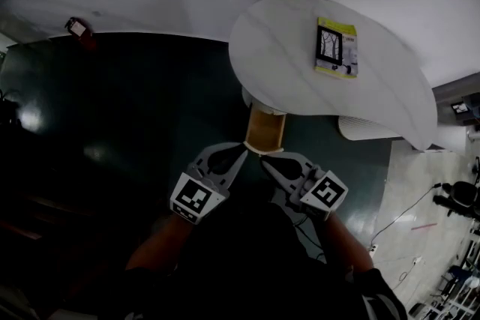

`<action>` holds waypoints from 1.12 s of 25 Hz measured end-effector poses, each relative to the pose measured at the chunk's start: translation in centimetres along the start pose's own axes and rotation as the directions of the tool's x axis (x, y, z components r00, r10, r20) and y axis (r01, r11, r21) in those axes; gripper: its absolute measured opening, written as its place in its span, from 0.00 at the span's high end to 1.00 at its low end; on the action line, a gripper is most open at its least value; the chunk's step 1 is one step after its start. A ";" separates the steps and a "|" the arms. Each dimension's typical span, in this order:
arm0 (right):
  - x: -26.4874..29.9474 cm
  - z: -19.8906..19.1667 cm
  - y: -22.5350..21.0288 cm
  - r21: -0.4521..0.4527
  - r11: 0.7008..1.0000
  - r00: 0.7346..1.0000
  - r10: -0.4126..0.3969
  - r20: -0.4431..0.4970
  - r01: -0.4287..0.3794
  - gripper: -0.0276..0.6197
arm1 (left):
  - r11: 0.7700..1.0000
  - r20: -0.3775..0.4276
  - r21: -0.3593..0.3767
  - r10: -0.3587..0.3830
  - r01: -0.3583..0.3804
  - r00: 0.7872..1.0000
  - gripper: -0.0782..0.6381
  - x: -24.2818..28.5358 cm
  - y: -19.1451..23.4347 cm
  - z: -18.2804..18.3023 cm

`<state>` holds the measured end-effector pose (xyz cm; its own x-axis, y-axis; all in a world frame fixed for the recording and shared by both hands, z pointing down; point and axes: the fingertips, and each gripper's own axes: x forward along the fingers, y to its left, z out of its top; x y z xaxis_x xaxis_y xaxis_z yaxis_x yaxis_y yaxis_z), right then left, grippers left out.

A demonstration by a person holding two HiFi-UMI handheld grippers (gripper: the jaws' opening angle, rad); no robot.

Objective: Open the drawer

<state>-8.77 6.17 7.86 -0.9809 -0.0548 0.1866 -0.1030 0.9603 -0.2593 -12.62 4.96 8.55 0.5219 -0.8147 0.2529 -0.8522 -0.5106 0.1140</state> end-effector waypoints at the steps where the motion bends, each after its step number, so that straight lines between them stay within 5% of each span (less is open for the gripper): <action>1: -0.1 0.8 0.3 -0.009 1.000 1.000 -0.018 0.015 0.018 0.93 | 1.000 0.005 -0.001 0.011 -0.011 1.000 0.85 -0.4 0.1 0.5; 10: -2.6 7.3 2.9 -0.084 0.982 0.981 -0.162 0.110 0.171 0.93 | 0.999 -0.015 0.003 -0.033 0.034 0.999 0.85 -3.6 -0.3 4.1; 16: -7.0 11.4 2.6 -0.072 0.954 0.936 -0.270 0.225 0.293 0.93 | 0.998 0.011 -0.001 -0.067 0.067 0.998 0.85 -3.7 -2.0 7.5; 21: -10.7 13.0 3.0 -0.075 0.943 0.913 -0.291 0.286 0.324 0.93 | 0.997 0.041 0.055 -0.059 0.057 0.997 0.85 -3.8 -3.6 10.3; 28: -14.7 12.0 3.6 -0.090 0.942 0.915 -0.285 0.287 0.322 0.93 | 1.000 0.060 -0.011 -0.018 0.018 0.998 0.85 -2.8 -7.3 11.5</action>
<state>3.28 7.17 -7.16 -0.9149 -0.4027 -0.0269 -0.3984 0.9119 -0.0987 -7.46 7.75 -4.05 0.5380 -0.8206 0.1929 -0.8429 -0.5223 0.1292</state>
